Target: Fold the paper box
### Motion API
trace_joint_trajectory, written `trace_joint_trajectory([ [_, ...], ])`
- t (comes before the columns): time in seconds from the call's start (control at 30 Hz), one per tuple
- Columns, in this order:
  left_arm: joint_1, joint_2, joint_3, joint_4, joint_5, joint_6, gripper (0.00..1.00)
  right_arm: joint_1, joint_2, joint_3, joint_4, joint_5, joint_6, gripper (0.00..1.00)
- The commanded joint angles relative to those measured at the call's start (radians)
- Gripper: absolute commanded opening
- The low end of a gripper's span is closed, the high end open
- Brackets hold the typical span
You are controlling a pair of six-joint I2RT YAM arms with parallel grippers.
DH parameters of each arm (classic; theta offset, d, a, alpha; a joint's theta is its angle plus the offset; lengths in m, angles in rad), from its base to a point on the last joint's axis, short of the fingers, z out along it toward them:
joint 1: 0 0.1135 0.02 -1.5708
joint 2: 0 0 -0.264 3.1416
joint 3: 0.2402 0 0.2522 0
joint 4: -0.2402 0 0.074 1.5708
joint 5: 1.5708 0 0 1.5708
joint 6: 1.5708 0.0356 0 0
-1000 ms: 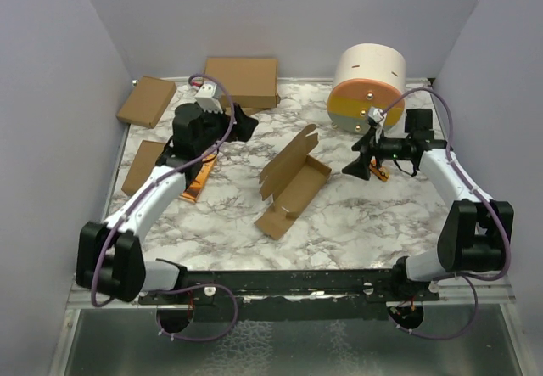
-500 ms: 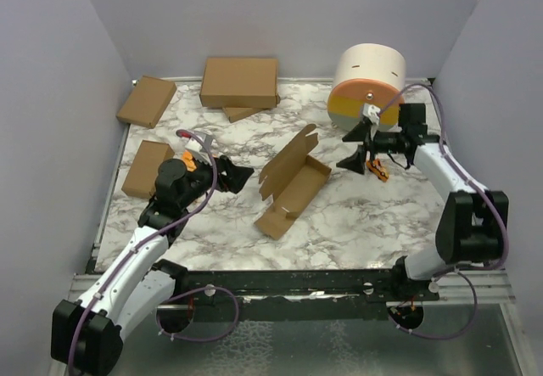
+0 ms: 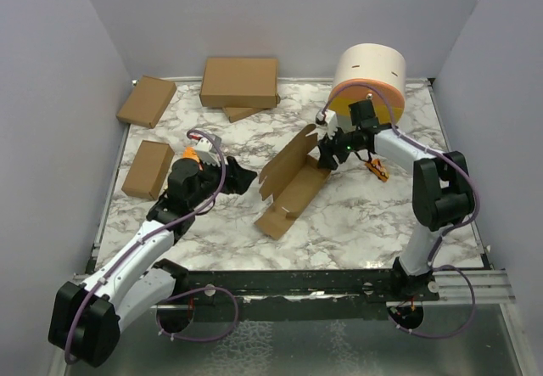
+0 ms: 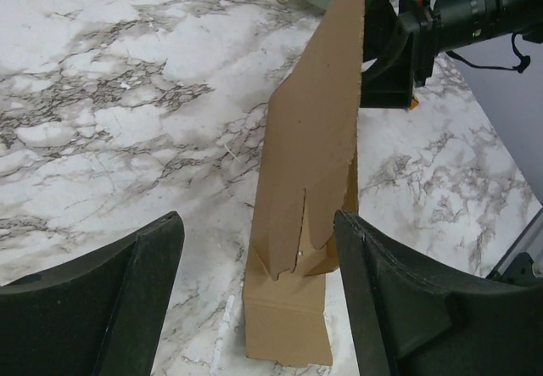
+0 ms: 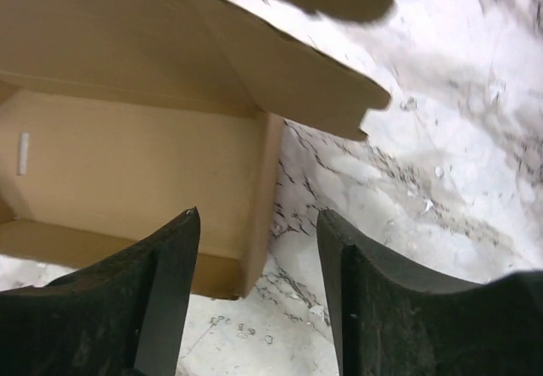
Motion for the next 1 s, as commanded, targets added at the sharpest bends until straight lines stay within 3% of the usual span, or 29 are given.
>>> trace_joint_trajectory([
  [0.0, -0.004, 0.014, -0.010, 0.027, -0.049, -0.032, 0.73, 0.035, 0.043, 0.028, 0.033, 0.192, 0.059, 0.55],
  [0.17, -0.003, 0.007, -0.020, 0.032, -0.065, -0.052, 0.72, 0.056, 0.054, 0.007, 0.067, 0.210, 0.071, 0.41],
  [0.47, -0.004, -0.011, -0.053, 0.038, -0.072, -0.076, 0.71, 0.079, 0.073, -0.009, 0.094, 0.225, 0.079, 0.36],
  [0.7, -0.003, 0.001, -0.048, 0.027, -0.074, -0.111, 0.70, 0.079, 0.060, -0.031, 0.115, 0.216, 0.129, 0.09],
  [0.83, -0.004, -0.015, -0.052, 0.021, -0.080, -0.129, 0.70, 0.063, -0.004, -0.077, 0.162, 0.194, 0.205, 0.02],
  [0.97, -0.004, -0.054, -0.080, 0.041, -0.092, -0.161, 0.70, 0.018, -0.078, -0.143, 0.211, 0.108, 0.291, 0.01],
])
